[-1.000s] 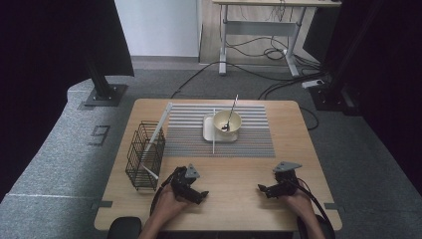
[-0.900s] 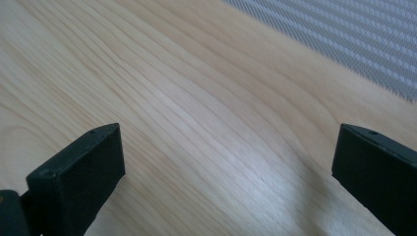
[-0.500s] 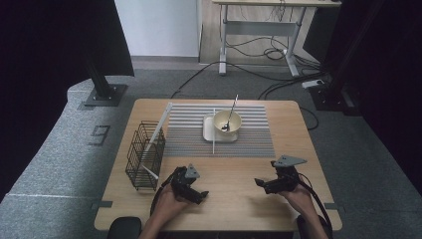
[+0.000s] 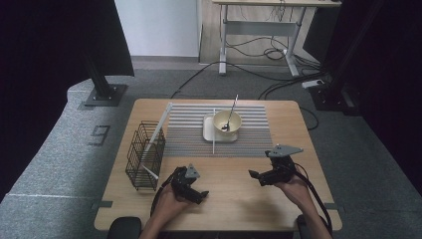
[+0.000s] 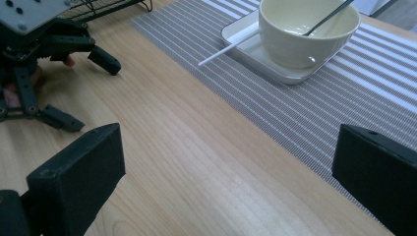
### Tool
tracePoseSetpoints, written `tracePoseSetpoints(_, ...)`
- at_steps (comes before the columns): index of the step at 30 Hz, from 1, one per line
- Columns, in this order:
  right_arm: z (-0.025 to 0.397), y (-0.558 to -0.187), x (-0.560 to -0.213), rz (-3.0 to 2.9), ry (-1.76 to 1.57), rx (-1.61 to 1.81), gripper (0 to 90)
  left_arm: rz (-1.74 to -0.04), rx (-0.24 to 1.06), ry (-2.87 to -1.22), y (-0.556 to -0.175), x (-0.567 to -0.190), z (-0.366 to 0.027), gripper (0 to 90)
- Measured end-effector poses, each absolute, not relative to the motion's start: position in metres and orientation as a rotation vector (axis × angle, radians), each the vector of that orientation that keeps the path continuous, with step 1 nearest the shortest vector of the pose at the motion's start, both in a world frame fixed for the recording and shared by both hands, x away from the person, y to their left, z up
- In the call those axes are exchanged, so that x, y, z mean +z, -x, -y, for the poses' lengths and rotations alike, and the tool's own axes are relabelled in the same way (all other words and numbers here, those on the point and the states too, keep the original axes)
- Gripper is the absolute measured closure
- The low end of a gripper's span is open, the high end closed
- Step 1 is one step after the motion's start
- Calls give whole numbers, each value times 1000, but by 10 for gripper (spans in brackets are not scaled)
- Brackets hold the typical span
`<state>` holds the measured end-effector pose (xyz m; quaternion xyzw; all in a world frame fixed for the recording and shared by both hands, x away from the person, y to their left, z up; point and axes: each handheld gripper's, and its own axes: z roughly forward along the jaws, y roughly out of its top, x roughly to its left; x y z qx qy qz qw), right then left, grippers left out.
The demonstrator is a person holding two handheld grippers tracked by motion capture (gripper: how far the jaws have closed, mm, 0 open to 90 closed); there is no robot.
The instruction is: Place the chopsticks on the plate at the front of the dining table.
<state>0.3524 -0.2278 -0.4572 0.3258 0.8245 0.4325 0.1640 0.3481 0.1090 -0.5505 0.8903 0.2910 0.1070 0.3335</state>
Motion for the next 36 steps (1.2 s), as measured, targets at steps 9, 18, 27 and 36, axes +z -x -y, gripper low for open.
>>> tracePoseSetpoints(9, 204, -359, -433, -2386, -868, 1201, 0, -760, 279, -2325, -348, -551, -109, 0)
tracePoseSetpoints(18, 176, -364, -408, -2462, -787, 1217, 0, -761, 279, -2325, -348, -550, -109, 0)
tracePoseSetpoints(27, 146, -373, -390, -2527, -740, 1235, 0, -760, 279, -2324, -348, -551, -109, 0)
tracePoseSetpoints(36, 120, -377, -371, -2560, -686, 1261, 0, -761, 279, -2324, -348, -551, -109, 0)
